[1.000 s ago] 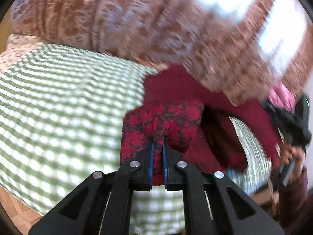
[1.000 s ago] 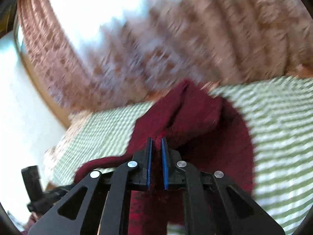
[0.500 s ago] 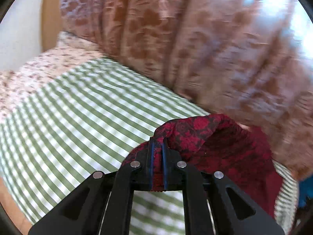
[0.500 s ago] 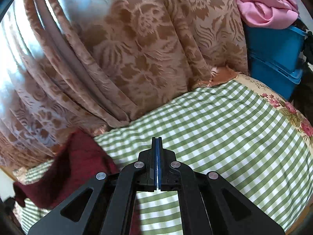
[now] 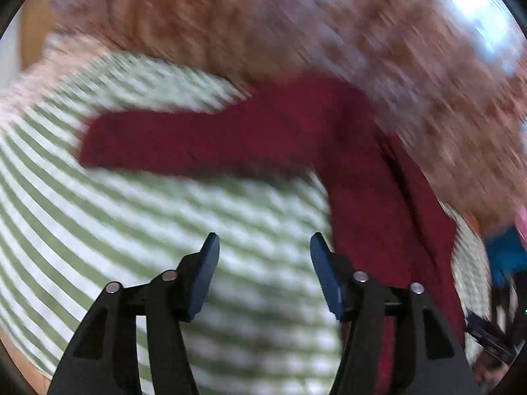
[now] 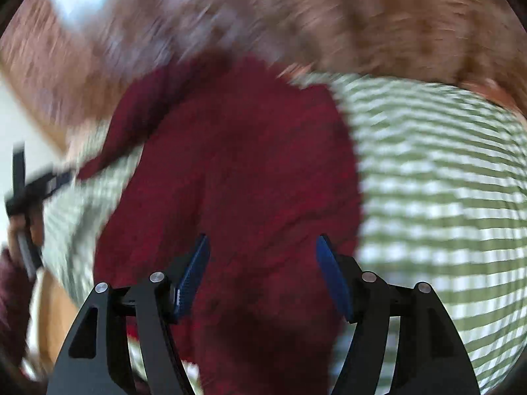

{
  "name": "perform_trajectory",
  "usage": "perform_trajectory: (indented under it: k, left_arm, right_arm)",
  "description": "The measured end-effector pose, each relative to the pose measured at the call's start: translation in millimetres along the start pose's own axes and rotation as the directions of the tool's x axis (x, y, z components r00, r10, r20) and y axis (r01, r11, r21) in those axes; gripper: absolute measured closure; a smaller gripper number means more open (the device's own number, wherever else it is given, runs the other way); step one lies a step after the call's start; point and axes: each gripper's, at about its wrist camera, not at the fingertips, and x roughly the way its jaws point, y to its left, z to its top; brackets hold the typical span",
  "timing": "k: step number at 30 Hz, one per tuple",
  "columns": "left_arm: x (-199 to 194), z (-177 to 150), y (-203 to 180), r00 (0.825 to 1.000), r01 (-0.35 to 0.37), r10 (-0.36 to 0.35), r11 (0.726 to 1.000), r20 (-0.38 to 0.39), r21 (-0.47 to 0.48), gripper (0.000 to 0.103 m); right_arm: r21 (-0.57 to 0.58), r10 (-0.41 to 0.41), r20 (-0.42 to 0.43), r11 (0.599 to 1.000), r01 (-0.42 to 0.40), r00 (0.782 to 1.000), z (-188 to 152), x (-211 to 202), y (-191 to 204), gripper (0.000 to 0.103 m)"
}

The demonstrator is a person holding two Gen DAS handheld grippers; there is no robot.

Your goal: Fold small clothes

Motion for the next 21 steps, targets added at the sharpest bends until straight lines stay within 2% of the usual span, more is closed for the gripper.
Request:
perform_trajectory:
  k: [2,3,4,6,10,12,13,15,17,18,20,21]
  left_arm:
    - [12.7,-29.6,-16.2,0.993,0.087,-0.087,0.996,-0.076,0.002,0.044]
    - [18.6,-42.1,-22.3,0.987,0.119,-0.119,0.993,-0.105,-0.004,0.042]
    - [23.1,-50.9,-26.3,0.982,0.141,-0.142,0.99,-0.123,-0.011,0.041]
    - [31.1,-68.9,-37.5,0.967,0.196,-0.198,0.98,-0.16,-0.03,0.041]
    - [34.8,-80.9,-46.7,0.955,0.245,-0.25,0.968,-0.163,-0.048,0.037]
    - [35.8,-81.4,-50.8,0.952,0.251,-0.256,0.967,-0.167,-0.047,0.037]
    - [35.6,-79.6,-50.0,0.95,0.258,-0.262,0.965,-0.169,-0.045,0.037]
    - [37.9,-78.4,-56.2,0.939,0.289,-0.293,0.956,-0.178,-0.048,0.037]
    - [36.6,-80.3,-60.5,0.936,0.299,-0.301,0.953,-0.181,-0.042,0.037]
    - [37.9,-81.3,-63.2,0.938,0.294,-0.296,0.955,-0.183,-0.038,0.037]
    - [40.9,-84.0,-66.2,0.936,0.294,-0.296,0.955,-0.193,-0.037,0.037]
    - [41.5,-84.7,-67.7,0.937,0.291,-0.292,0.956,-0.194,-0.035,0.037]
  right_arm:
    - [-0.066,-0.004,-0.087,0.998,-0.001,0.996,-12.9,17.0,18.4,0.044]
    - [-0.116,-0.036,-0.114,0.993,0.023,0.993,-20.3,23.6,26.1,0.062]
    - [-0.181,-0.101,-0.114,0.98,0.08,0.988,-26.5,26.3,32.3,0.074]
    - [-0.186,-0.106,-0.109,0.979,0.084,0.988,-25.2,21.6,28.4,0.093]
    - [-0.171,-0.228,-0.018,0.96,0.221,0.974,-4.3,-6.7,0.3,0.095]
    - [-0.128,-0.298,0.033,0.945,0.3,0.954,11.7,-20.8,-25.3,0.095]
    - [-0.109,-0.338,0.06,0.933,0.343,0.939,20.2,-27.4,-37.5,0.095]
    - [-0.056,-0.428,0.103,0.899,0.435,0.898,42.5,-38.0,-66.1,0.095]
    - [0.002,-0.51,0.125,0.858,0.514,0.851,65.1,-40.4,-94.7,0.095]
    - [0.018,-0.57,0.136,0.819,0.574,0.81,77.2,-38.4,-108.8,0.095]
    - [0.083,-0.631,0.138,0.775,0.626,0.763,96.5,-35.8,-136.7,0.095]
    - [0.119,-0.66,0.134,0.752,0.649,0.74,106.1,-34.7,-151.7,0.091]
